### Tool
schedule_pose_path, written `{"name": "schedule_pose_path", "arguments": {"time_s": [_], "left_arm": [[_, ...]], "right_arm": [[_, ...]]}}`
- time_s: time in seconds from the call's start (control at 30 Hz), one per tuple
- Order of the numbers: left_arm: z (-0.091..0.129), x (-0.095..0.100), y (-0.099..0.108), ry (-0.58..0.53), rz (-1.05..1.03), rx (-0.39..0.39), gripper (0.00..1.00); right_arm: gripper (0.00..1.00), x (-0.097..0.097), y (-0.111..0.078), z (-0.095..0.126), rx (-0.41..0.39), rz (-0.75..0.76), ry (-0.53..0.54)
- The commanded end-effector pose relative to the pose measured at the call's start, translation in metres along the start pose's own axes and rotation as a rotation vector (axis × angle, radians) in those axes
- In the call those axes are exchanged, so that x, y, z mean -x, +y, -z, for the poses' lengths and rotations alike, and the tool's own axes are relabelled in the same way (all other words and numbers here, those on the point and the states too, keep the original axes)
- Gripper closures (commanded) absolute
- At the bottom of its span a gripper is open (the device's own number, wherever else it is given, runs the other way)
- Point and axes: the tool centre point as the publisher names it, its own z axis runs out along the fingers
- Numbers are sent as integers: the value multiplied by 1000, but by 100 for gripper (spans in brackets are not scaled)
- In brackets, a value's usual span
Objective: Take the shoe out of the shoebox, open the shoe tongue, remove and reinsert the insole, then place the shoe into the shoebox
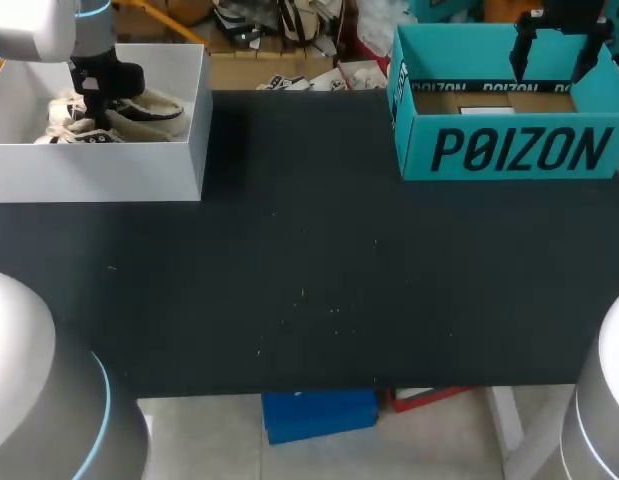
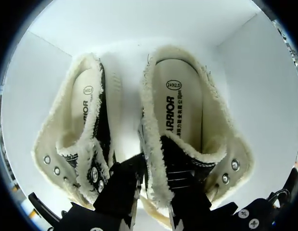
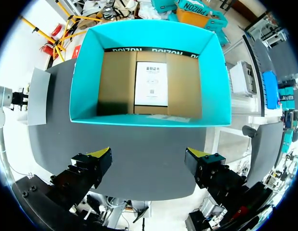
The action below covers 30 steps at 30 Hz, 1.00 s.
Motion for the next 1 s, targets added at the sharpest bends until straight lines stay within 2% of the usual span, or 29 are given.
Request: {"name": "schedule_pose_path", "arguments": {"time_s": [0.03, 0.2, 0.43, 0.5, 0.53, 0.67, 0.77, 1.0], "left_arm": [[-4, -4, -3, -4, -7, 12, 100], [5, -5, -2, -12, -20, 22, 100], [38, 0, 1, -31, -56, 16, 100], [42, 0, 1, -31, -57, 15, 100], [56, 2, 3, -35, -64, 18, 100], [84, 6, 4, -24, -66, 1, 100], [109, 10, 2, -17, -65, -46, 100], [173, 12, -4, -1, -59, -57, 100]], "right_arm": [[0, 0, 0, 0, -1, 0, 0], [0, 0, 0, 0, -1, 0, 0], [0, 0, 0, 0, -1, 0, 0], [0, 0, 0, 0, -1, 0, 0], [0, 0, 0, 0, -1, 0, 0], [0, 0, 0, 0, -1, 0, 0], [0, 0, 0, 0, -1, 0, 0], [0, 0, 0, 0, -1, 0, 0]]}}
